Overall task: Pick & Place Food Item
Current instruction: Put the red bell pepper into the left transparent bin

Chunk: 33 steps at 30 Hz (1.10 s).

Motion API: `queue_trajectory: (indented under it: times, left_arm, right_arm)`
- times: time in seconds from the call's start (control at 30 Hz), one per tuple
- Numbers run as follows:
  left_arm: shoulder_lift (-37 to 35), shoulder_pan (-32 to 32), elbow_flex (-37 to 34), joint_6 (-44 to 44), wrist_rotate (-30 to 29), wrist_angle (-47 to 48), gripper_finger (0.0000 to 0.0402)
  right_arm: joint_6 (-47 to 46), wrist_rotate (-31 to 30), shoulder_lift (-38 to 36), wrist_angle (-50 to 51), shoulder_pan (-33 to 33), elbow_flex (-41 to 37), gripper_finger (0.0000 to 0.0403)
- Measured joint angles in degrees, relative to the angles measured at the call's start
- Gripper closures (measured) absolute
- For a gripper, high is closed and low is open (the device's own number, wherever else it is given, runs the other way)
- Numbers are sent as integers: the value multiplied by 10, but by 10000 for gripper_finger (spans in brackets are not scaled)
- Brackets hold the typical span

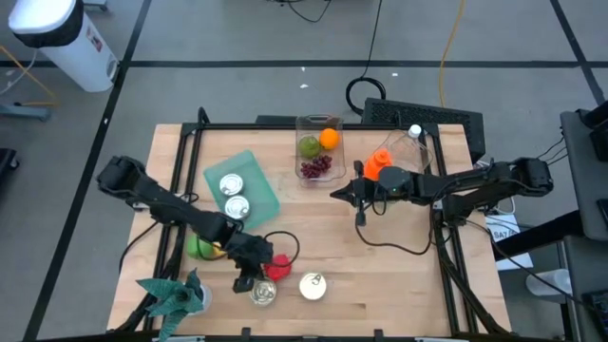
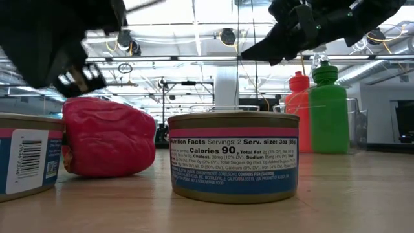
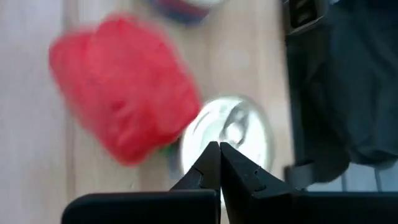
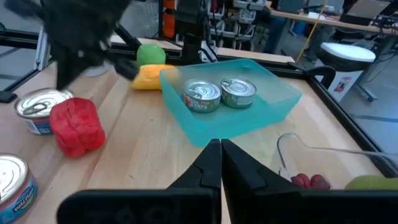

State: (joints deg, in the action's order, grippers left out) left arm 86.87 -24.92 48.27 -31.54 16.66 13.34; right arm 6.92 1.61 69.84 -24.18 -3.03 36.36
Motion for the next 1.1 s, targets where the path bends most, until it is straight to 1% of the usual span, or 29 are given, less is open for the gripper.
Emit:
queue_trajectory:
  times: [0.13,0.2,0.33,0.5,0.67,0.77,0.9,1.0,1.1]
  left_arm:
    - [36,21,0,0,36,-16,400]
    - [52,33,0,5,55,-39,400]
    - [80,54,1,12,80,-61,398]
    - [109,79,0,50,66,-67,397]
    - [115,114,4,103,20,-70,397]
    - [115,139,4,130,2,-89,397]
    - [114,168,4,161,-6,-114,397]
    - [108,180,7,179,-32,-102,397]
    - [79,181,9,188,-25,-87,397]
  right_arm:
    - [1,0,0,-1,0,0,403]
    - [2,0,0,-3,0,0,403]
    - [2,0,0,-9,0,0,403]
    - [2,0,0,-3,0,0,403]
    - [2,0,0,9,0,0,403]
    - [-2,0,0,9,0,0,403]
    - [-2,0,0,11,0,0,403]
    - [-2,0,0,14,0,0,403]
    - [-2,0,0,21,0,0,403]
